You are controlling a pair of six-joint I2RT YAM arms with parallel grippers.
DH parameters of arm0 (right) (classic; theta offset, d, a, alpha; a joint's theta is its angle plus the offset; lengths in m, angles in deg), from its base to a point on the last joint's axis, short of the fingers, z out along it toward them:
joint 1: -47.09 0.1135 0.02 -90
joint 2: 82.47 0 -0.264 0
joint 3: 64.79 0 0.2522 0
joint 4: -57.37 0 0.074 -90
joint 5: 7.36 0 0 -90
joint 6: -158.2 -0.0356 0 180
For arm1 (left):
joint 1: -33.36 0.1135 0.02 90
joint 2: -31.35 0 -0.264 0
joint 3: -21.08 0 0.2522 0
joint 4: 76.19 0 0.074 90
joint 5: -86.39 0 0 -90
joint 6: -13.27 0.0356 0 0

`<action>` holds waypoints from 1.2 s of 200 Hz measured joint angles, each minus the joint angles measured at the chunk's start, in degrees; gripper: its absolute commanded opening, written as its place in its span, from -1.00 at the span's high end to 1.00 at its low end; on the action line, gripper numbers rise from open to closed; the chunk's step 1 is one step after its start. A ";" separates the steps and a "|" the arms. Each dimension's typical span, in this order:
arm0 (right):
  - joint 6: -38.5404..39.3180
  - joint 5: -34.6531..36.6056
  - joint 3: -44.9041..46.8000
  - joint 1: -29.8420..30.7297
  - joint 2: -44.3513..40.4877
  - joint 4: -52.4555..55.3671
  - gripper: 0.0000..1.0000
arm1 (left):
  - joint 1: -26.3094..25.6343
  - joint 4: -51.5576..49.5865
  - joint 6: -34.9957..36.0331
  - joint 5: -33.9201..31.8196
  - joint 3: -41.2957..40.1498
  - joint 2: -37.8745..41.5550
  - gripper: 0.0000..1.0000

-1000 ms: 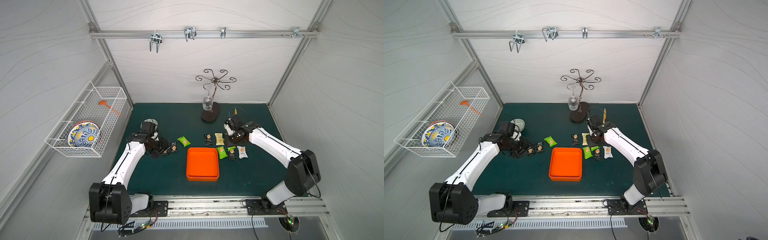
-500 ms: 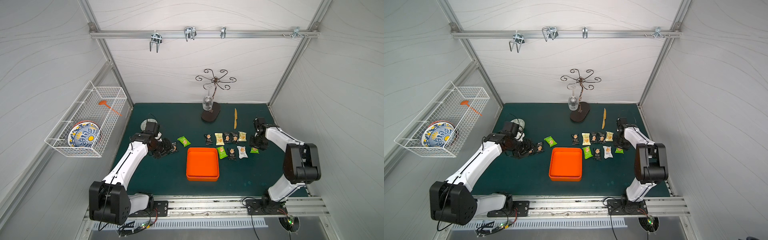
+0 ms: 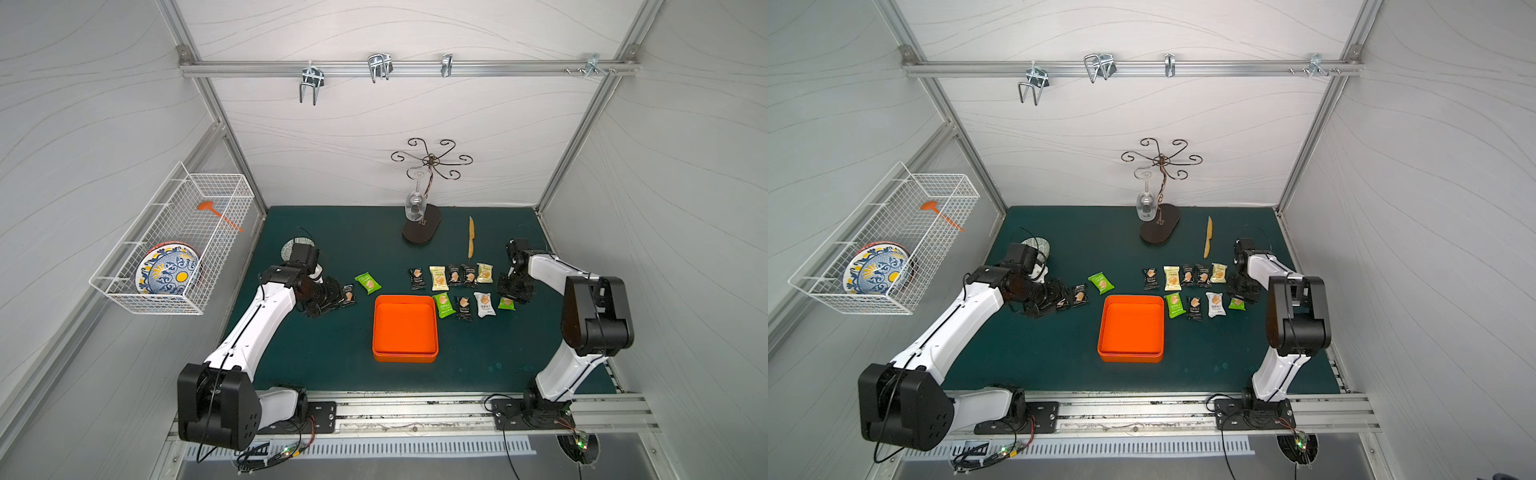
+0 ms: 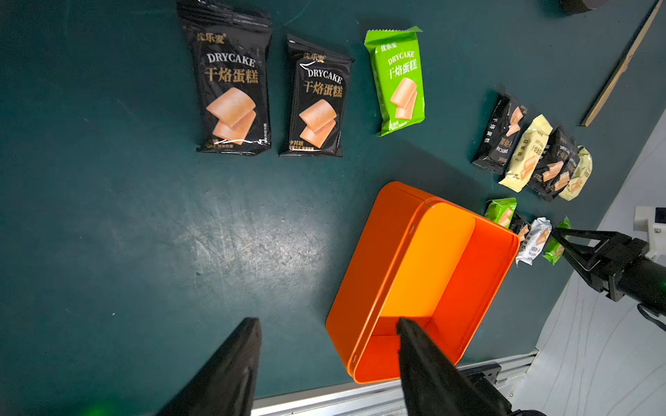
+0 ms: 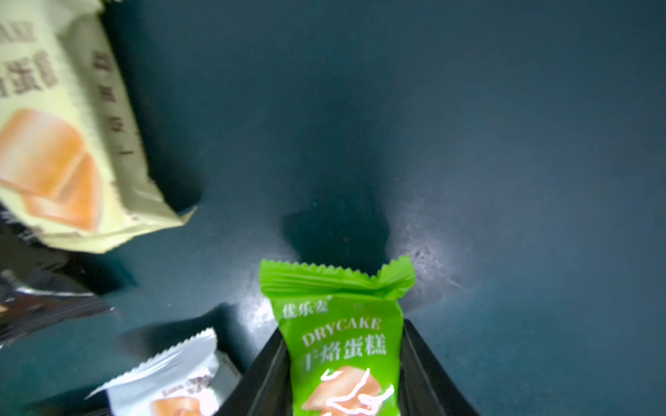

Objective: Take the cookies out of the storage box
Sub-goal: Place the cookie at the center of the board, then adjust the storage box at the center of the board.

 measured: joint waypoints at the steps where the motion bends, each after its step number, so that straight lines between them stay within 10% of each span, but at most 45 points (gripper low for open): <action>1: 0.00 -0.04 0.02 0.00 0.02 0.00 -0.04 | 0.00 0.00 0.00 -0.02 0.00 0.00 -0.29; 79: 1.36 -1.27 0.31 2.71 -5.31 1.09 -0.47 | 0.00 0.02 0.76 -0.68 0.15 0.00 -0.29; 148: 0.96 -6.34 -3.15 35.06 -19.23 4.52 0.35 | 1.46 1.44 -0.35 -0.02 0.15 0.04 -0.29; 189: -0.98 -10.25 -4.02 52.61 -15.13 4.48 0.26 | 4.46 1.70 -0.50 0.63 0.15 1.36 -0.29; 240: -3.58 -15.89 -5.49 55.84 -2.84 5.11 0.27 | 5.20 1.55 -0.46 0.59 0.13 3.72 -0.29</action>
